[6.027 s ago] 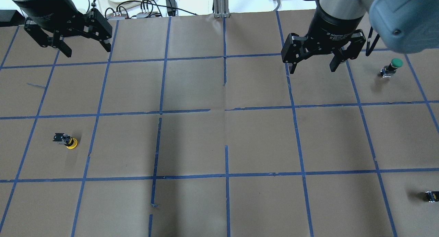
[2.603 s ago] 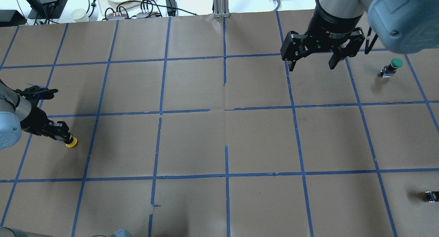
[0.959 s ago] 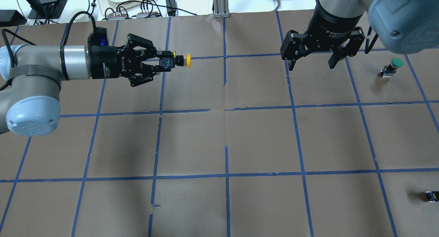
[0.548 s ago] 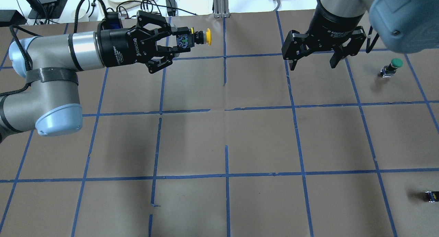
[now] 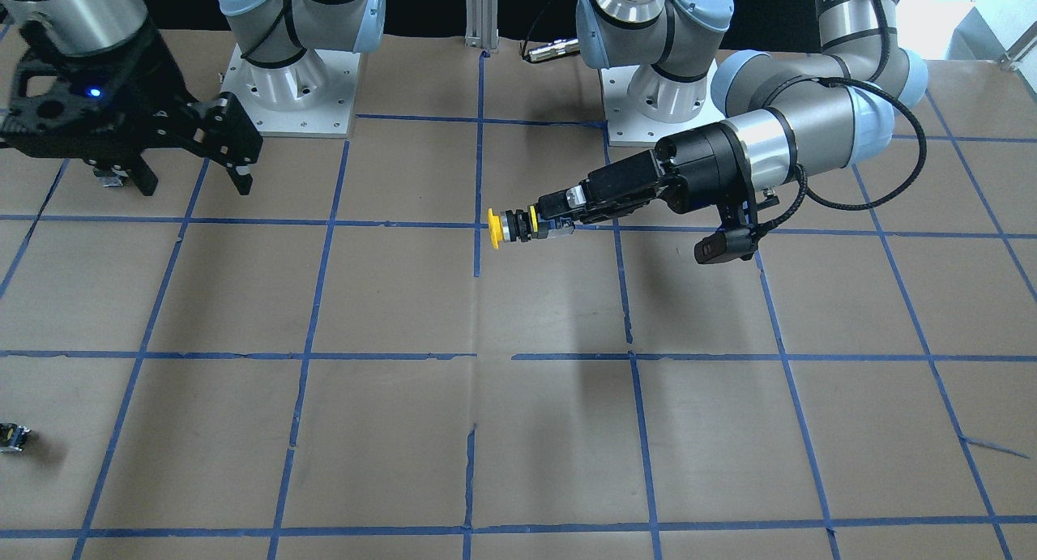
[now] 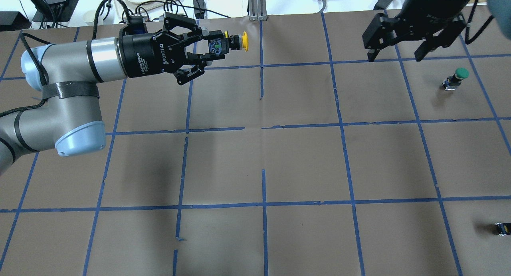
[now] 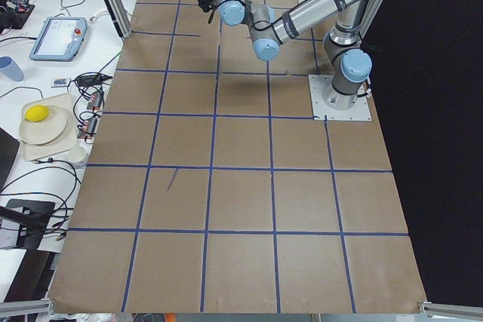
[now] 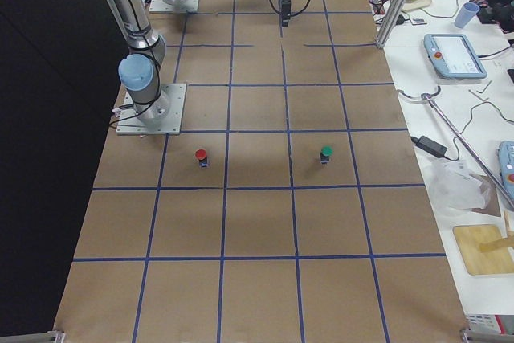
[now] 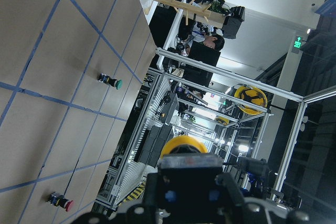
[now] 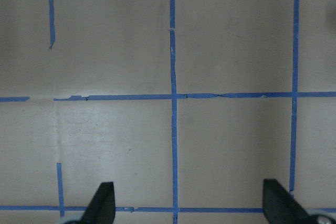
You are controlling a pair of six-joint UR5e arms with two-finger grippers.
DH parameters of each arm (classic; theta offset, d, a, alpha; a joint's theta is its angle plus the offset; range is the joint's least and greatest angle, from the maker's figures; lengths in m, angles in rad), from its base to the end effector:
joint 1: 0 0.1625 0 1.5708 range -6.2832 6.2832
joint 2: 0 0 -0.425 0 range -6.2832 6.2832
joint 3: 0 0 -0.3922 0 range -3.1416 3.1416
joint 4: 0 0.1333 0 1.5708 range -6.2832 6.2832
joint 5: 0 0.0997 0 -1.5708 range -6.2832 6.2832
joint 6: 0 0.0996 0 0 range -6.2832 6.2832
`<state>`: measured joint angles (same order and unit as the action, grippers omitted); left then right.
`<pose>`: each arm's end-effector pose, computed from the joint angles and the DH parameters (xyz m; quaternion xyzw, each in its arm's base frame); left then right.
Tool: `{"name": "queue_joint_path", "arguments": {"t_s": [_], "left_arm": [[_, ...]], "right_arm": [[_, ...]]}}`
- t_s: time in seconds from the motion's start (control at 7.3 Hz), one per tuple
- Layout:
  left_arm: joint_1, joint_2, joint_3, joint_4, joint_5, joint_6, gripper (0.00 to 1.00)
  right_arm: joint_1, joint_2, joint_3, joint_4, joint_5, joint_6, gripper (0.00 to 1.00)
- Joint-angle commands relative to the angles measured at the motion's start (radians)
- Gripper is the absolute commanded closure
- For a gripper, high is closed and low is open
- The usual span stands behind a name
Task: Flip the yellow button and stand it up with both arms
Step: 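Rotate the left wrist to hold the button up while the right gripper approaches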
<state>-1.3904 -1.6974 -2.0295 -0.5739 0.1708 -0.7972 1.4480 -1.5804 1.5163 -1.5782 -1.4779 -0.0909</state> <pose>-0.1418 -0.5125 0.3918 0.2353 -0.7228 -0.0425 0.6483 0.0810 -0.5076 0.5208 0.0143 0.9982 -0.0404 0.0423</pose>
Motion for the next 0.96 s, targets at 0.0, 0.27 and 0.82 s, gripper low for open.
{"name": "queue_joint_path", "arguments": {"t_s": [0.0,0.27,0.82], "left_arm": [[-0.004,0.002,0.000,0.002,-0.030,-0.016,0.83],[-0.009,0.005,-0.001,0.002,-0.036,-0.017,0.83],[-0.031,0.013,-0.003,0.002,-0.070,-0.060,0.85]], "right_arm": [[-0.186,-0.023,-0.001,0.078,0.204,-0.055,0.00],[-0.352,-0.023,0.007,0.259,0.488,-0.125,0.00],[-0.394,-0.039,0.190,0.382,1.038,-0.239,0.00]]}}
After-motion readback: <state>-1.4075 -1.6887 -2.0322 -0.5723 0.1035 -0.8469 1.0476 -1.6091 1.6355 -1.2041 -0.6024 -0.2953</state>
